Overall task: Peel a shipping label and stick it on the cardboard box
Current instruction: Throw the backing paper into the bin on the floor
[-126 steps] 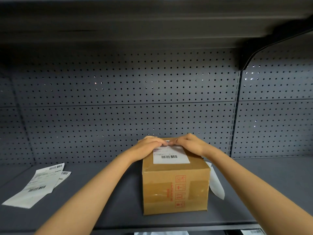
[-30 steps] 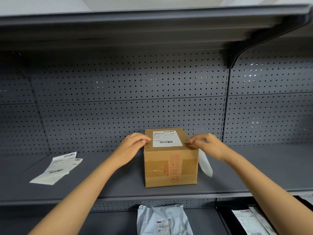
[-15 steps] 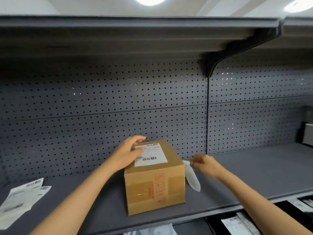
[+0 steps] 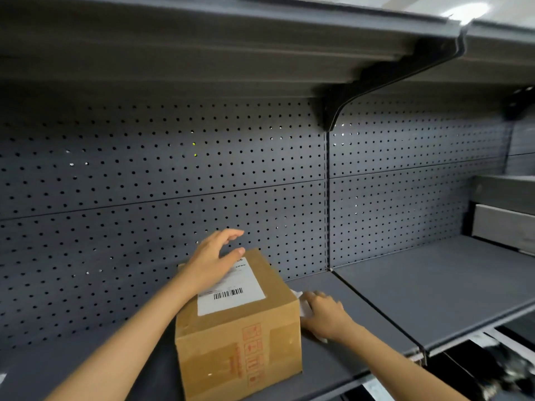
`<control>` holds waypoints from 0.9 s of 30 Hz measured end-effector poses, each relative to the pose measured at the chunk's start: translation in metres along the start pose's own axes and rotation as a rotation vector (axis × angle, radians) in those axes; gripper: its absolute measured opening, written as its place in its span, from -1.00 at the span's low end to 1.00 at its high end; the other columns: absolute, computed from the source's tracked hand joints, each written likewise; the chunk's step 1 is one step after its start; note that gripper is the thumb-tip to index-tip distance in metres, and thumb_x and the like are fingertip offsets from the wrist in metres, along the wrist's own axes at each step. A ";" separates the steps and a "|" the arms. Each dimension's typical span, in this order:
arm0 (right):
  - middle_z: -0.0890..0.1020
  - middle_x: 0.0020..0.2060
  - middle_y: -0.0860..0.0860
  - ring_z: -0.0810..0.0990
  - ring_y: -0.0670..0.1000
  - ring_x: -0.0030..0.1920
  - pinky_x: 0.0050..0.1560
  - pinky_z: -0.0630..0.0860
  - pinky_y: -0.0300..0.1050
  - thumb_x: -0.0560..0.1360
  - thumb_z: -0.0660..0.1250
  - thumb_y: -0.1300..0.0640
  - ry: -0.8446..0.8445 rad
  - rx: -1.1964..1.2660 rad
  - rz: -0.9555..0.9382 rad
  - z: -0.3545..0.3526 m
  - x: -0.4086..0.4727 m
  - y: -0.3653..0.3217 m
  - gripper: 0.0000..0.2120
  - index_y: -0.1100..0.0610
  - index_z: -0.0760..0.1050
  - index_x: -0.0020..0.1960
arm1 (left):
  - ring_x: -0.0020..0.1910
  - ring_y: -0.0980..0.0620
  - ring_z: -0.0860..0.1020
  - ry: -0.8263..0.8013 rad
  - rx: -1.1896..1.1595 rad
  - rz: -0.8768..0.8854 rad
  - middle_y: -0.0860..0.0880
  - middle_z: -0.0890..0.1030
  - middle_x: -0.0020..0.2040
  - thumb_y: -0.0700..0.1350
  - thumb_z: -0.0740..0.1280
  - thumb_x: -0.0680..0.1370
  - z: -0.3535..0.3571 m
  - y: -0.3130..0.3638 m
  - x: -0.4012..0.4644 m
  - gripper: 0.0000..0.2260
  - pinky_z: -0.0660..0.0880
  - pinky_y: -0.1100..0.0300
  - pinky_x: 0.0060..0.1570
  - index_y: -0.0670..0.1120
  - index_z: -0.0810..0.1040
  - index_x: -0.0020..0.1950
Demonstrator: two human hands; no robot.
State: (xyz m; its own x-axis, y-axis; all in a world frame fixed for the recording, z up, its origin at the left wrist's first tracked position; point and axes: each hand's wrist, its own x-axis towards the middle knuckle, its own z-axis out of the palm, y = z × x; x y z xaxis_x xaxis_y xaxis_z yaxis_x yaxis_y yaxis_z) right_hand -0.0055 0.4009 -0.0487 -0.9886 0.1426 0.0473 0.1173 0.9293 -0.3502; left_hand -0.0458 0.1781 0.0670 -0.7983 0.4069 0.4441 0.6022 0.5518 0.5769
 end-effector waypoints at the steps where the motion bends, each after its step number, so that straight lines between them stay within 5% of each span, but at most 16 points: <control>1: 0.46 0.25 0.11 0.43 0.16 0.25 0.21 0.34 0.03 0.42 0.27 -0.10 0.022 0.016 -0.004 0.002 0.000 0.000 -0.47 0.11 0.31 0.31 | 0.27 0.11 0.34 -0.008 -0.002 0.006 0.06 0.40 0.30 -0.05 0.21 0.54 0.001 0.000 0.001 -0.68 0.23 0.19 0.19 0.08 0.37 0.29; 7: 0.58 0.01 0.19 0.55 0.17 -0.03 -0.10 0.50 0.01 0.46 0.23 0.09 0.100 0.245 -0.014 0.004 -0.002 -0.001 -0.76 0.20 0.39 0.06 | 0.26 0.12 0.34 -0.050 -0.024 0.025 0.07 0.40 0.28 -0.03 0.21 0.54 0.005 0.003 0.010 -0.69 0.23 0.18 0.18 0.09 0.37 0.29; 17: 0.57 0.09 0.16 0.55 0.18 0.02 -0.12 0.45 -0.07 0.40 0.25 0.22 0.291 0.322 0.056 -0.058 -0.036 0.002 -0.66 0.18 0.40 0.18 | 0.29 0.15 0.33 -0.129 -0.039 0.081 0.10 0.40 0.29 -0.03 0.20 0.54 0.004 0.021 0.008 -0.73 0.25 0.13 0.22 0.19 0.37 0.23; 27: 0.59 0.03 0.08 0.54 0.07 -0.12 -0.15 0.53 -0.05 0.41 0.27 0.23 0.533 0.391 0.078 -0.123 -0.119 0.017 -0.66 0.15 0.42 0.19 | 0.30 0.06 0.35 -0.189 -0.156 0.225 0.03 0.42 0.28 -0.09 0.21 0.54 0.024 0.092 -0.005 -0.69 0.25 0.16 0.20 0.07 0.38 0.28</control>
State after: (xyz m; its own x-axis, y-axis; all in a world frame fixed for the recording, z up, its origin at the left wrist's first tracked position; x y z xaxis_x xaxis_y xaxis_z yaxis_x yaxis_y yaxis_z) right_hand 0.1254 0.4419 0.0546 -0.7851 0.4465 0.4292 0.0444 0.7318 -0.6801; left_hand 0.0127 0.2440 0.1015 -0.6243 0.6418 0.4454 0.7462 0.3210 0.5832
